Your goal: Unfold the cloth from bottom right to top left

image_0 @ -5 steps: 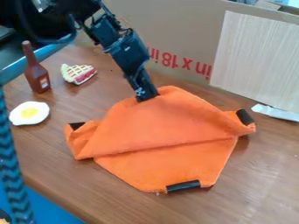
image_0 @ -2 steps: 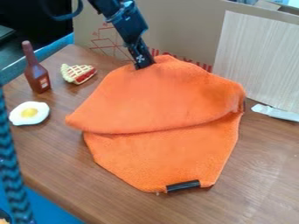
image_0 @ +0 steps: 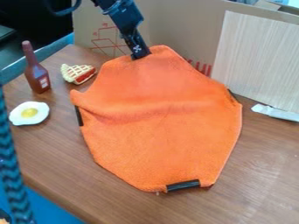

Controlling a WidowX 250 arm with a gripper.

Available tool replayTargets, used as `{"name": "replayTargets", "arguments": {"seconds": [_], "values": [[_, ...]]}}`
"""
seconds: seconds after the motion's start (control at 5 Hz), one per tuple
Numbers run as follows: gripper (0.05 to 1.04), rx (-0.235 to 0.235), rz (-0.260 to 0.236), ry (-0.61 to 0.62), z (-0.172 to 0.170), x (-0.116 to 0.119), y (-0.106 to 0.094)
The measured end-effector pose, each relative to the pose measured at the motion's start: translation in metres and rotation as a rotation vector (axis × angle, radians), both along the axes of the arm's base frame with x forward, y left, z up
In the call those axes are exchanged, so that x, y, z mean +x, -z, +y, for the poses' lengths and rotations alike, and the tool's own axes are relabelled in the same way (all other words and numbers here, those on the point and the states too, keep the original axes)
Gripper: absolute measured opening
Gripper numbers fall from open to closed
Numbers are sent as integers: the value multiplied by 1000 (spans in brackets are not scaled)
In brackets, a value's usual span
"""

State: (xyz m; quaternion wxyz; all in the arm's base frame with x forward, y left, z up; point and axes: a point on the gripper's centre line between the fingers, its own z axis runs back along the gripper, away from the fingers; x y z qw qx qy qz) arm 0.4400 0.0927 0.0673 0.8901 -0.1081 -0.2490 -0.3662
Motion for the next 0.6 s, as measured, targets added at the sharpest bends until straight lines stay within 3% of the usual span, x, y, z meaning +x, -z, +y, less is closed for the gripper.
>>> {"name": "replayTargets", "arguments": {"seconds": [0.2, 0.6], "values": [[51, 7, 2, 3, 3, 4, 6], [51, 45, -46, 31, 7, 12, 6]]}}
